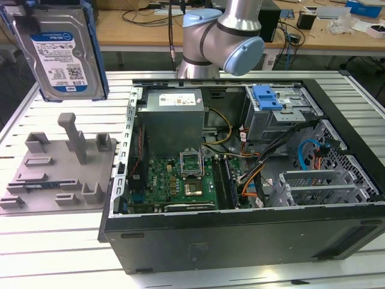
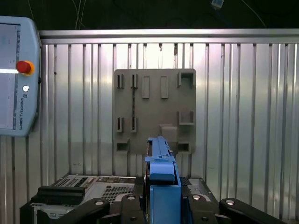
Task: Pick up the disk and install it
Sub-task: 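Pick up the disk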
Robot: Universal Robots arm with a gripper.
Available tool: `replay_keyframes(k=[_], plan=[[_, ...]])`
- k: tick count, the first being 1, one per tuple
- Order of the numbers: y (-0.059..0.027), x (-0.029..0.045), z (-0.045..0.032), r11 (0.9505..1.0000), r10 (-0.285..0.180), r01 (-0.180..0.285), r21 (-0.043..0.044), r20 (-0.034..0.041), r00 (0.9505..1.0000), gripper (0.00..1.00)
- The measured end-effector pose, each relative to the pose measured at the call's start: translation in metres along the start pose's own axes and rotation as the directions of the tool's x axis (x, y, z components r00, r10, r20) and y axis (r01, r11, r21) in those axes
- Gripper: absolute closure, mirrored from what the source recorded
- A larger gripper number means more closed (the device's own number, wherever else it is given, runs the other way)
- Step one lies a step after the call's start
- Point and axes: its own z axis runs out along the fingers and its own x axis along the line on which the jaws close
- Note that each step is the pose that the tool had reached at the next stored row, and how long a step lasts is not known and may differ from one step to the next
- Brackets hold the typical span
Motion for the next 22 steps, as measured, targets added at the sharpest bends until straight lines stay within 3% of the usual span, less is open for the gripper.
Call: replay_keyframes(k=[16,22], plan=[[-0.0742,0.0360,0.0029,1.0000,0.000,0.000,-0.0001,0.0000,1.0000,0.63],[-0.0983,0.0483,0.0038,1.0000,0.000,0.000,0.0000,0.0000,1.0000,0.63]])
